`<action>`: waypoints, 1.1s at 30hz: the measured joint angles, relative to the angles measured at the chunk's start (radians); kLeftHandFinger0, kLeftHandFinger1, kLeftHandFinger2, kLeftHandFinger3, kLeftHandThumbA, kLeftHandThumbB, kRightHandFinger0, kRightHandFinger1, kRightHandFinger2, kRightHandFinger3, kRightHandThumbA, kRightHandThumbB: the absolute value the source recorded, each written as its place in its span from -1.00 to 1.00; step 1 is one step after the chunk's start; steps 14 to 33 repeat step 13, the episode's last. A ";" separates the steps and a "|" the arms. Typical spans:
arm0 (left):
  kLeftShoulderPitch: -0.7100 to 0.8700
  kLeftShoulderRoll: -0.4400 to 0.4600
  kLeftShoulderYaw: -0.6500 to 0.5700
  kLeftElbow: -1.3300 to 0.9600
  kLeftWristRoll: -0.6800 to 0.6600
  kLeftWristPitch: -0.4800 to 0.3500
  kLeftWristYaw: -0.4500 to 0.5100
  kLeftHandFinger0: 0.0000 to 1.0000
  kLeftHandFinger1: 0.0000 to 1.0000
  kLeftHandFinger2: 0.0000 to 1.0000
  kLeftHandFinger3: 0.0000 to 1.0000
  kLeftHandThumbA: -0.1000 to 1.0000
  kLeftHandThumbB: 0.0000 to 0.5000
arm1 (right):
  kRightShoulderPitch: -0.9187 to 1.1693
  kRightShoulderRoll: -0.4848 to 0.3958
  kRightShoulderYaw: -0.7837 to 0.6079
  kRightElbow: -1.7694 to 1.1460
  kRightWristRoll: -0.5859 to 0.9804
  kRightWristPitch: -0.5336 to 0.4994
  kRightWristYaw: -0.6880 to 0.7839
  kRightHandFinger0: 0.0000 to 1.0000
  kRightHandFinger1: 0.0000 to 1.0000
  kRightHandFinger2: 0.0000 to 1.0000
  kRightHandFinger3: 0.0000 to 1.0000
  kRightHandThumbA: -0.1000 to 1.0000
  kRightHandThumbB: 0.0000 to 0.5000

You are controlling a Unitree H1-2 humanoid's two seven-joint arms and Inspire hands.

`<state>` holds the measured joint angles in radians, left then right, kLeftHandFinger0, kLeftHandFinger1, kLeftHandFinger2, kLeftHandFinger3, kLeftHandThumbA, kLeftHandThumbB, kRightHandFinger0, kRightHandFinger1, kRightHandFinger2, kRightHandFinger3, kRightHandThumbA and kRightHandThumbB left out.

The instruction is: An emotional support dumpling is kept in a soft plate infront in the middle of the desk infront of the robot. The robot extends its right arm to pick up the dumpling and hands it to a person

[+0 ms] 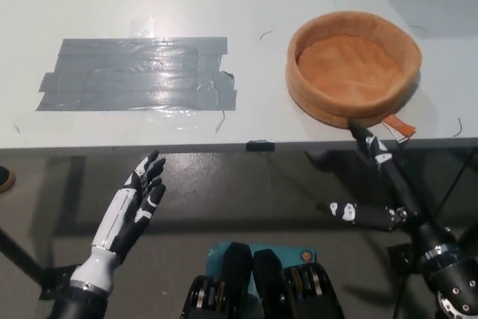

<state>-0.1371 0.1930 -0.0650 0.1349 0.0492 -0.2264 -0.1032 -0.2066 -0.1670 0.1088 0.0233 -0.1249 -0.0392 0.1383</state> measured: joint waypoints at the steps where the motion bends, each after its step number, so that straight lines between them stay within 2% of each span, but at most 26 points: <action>1: 0.005 0.000 -0.001 0.000 0.001 -0.001 0.000 1.00 1.00 1.00 1.00 0.76 0.45 | 0.005 0.001 0.000 0.007 0.008 -0.005 0.003 1.00 1.00 1.00 1.00 1.00 0.17; 9: 0.038 -0.006 -0.005 -0.003 0.002 -0.007 0.000 1.00 1.00 1.00 1.00 0.72 0.50 | 0.051 0.001 0.002 0.031 0.043 -0.033 0.023 1.00 1.00 1.00 1.00 1.00 0.09; 33: 0.055 -0.010 -0.007 -0.009 0.003 -0.010 0.000 1.00 1.00 1.00 1.00 0.74 0.53 | 0.068 0.001 0.003 0.032 0.051 -0.040 0.029 1.00 1.00 1.00 1.00 1.00 0.10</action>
